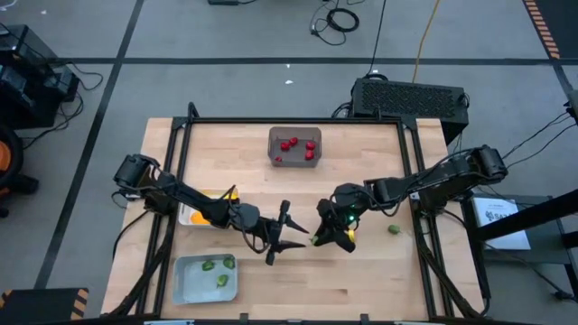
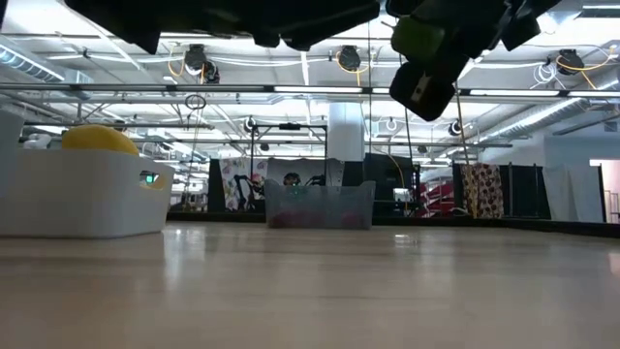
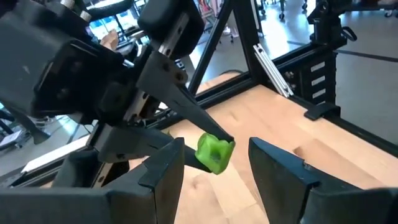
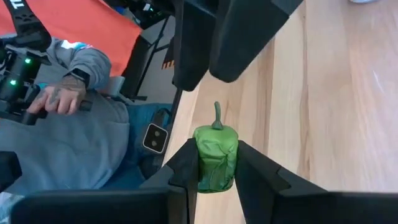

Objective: Sort produce into baskets
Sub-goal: Put the green chili pepper into the gray bin

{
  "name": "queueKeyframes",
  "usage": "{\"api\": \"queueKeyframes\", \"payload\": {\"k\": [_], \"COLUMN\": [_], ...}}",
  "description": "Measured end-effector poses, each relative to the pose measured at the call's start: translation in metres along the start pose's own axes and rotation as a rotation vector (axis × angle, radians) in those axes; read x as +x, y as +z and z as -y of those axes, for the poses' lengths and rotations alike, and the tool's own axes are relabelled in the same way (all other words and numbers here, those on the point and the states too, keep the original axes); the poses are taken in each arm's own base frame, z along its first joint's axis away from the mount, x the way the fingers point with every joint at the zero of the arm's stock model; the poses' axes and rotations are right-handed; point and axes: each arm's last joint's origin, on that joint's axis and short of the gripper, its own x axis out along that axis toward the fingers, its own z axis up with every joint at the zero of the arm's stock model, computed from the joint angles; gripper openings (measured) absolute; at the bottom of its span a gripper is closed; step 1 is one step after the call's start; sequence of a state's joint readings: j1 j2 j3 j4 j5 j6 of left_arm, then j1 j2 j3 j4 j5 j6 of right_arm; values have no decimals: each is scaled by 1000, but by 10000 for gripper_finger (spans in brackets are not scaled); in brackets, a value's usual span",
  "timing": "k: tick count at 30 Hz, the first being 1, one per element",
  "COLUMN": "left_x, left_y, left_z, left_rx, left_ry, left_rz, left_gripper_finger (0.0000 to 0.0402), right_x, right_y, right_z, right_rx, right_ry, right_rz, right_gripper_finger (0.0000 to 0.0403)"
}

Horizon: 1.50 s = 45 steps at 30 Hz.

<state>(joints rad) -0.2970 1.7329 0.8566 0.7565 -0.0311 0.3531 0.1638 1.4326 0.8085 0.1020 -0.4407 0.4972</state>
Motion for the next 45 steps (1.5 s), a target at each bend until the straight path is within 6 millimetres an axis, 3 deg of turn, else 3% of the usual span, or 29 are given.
{"api": "queueKeyframes", "payload": {"k": [22, 30, 36, 45], "left_x": [0, 0, 0, 1], "left_y": [-3, -2, -1, 2], "left_z": [-9, -10, -10, -10], "left_rx": [1, 199, 230, 235], "left_ry": [22, 12, 17, -10], "left_rz": [-7, 7, 18, 42], "left_gripper_finger": [187, 187, 187, 128], "right_x": [-5, -5, -5, -5], "right_y": [15, 16, 16, 16], "right_z": [2, 2, 2, 2], "right_rx": [-72, -66, -65, -58], "right_ry": [33, 35, 35, 36], "right_rz": [126, 130, 130, 131], "right_gripper_finger": [80, 80, 80, 80]}}
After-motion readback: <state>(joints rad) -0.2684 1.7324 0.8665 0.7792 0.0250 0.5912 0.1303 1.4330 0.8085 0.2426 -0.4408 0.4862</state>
